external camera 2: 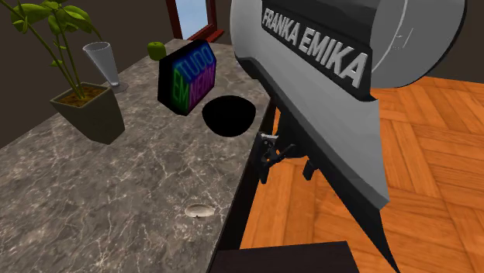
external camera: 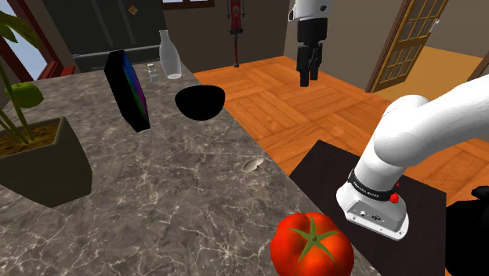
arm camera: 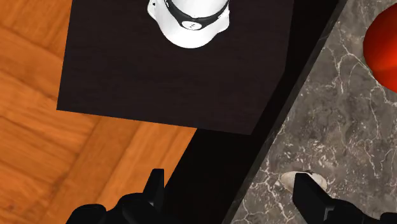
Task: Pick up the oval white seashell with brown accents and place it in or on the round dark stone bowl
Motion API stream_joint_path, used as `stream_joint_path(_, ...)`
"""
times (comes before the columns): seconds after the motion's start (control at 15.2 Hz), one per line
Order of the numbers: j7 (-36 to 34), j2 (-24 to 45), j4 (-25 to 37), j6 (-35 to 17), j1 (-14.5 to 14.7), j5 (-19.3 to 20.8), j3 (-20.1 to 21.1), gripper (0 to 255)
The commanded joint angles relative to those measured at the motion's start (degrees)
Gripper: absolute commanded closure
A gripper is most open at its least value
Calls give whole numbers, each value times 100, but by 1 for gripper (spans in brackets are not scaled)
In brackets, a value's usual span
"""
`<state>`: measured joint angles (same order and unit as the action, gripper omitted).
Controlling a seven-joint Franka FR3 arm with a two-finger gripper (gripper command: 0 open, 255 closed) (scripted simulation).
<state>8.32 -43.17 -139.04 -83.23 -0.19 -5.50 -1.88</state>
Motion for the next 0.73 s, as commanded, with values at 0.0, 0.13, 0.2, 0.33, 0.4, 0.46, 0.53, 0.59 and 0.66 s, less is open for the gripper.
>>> stream_joint_path(0.0, 0, 0, 0, 0, 0, 0, 0, 0)
stream_joint_path(0.13, 285, 180, -140, -376, 218, -44, 101, 0)
stream_joint_path(0.2, 425, 275, -203, -564, 328, -66, 153, 0)
stream_joint_path(0.33, 702, 473, -317, -938, 545, -111, 262, 0)
stream_joint_path(0.4, 839, 576, -368, -1124, 652, -134, 320, 0)
stream_joint_path(0.46, 975, 681, -415, -1309, 760, -157, 378, 0)
stream_joint_path(0.53, 1109, 788, -459, -1494, 867, -179, 439, 0)
stream_joint_path(0.59, 1242, 897, -500, -1678, 973, -201, 500, 0)
stream_joint_path(0.66, 1374, 1007, -537, -1861, 1078, -222, 562, 0)
